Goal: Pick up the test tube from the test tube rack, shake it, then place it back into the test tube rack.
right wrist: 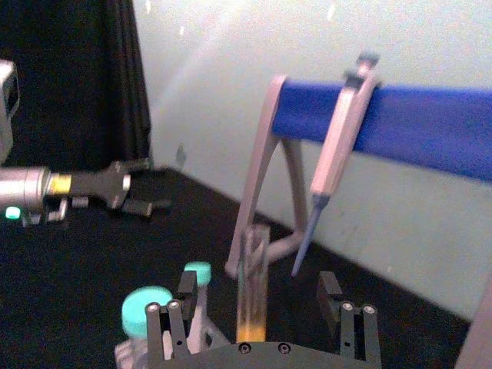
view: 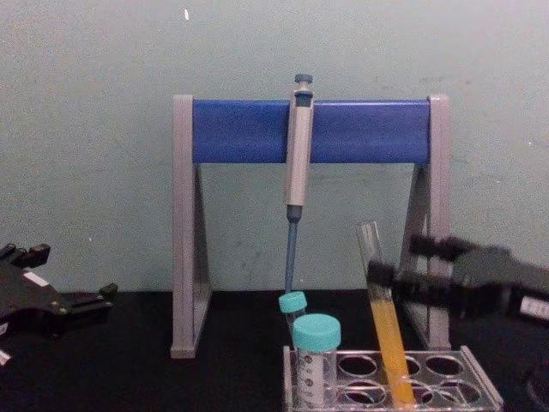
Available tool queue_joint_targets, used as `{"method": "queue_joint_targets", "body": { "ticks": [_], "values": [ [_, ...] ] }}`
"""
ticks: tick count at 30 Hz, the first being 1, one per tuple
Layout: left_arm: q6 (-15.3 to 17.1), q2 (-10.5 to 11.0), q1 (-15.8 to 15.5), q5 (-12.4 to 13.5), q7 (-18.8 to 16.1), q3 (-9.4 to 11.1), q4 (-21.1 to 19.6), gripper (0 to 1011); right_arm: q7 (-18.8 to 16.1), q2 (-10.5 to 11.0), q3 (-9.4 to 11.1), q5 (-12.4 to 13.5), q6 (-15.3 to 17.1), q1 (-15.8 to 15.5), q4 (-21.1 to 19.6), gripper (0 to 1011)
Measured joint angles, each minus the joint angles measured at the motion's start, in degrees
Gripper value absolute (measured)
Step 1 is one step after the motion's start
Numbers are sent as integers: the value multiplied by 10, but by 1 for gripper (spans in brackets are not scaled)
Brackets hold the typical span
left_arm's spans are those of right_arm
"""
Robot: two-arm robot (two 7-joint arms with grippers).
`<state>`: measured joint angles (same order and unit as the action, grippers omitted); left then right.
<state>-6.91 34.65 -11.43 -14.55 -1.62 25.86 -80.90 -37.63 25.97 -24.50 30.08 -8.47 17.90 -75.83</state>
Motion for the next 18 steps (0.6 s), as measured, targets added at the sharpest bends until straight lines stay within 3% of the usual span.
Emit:
{"method": "queue_joint_targets", "body": {
  "ticks": [3, 5, 8, 11, 12, 13, 16, 18],
  "values": [
    [0, 0, 0, 0, 0, 0, 0, 1001, 2, -1, 12, 14, -6, -5, -9, 1000],
    [0, 0, 0, 0, 0, 0, 0, 1001, 21, -3, 32, 28, -11, -13, -22, 1000],
    [0, 0, 0, 0, 0, 0, 0, 1001, 49, -7, 47, 29, -13, -18, -32, 1000],
    [0, 0, 0, 0, 0, 0, 0, 1001, 119, -15, 63, -5, -16, -26, -44, 1000],
    [0, 0, 0, 0, 0, 0, 0, 1001, 158, -20, 68, -33, -16, -28, -46, 1000],
    [0, 0, 0, 0, 0, 0, 0, 1002, 158, -20, 68, -33, -16, -28, -46, 1000],
    [0, 0, 0, 0, 0, 0, 0, 1001, 242, -29, 72, -93, 2, -30, -44, 1000],
    [0, 0, 0, 0, 0, 0, 0, 1001, 270, -32, 71, -115, 17, -30, -41, 1000]
  ]
}}
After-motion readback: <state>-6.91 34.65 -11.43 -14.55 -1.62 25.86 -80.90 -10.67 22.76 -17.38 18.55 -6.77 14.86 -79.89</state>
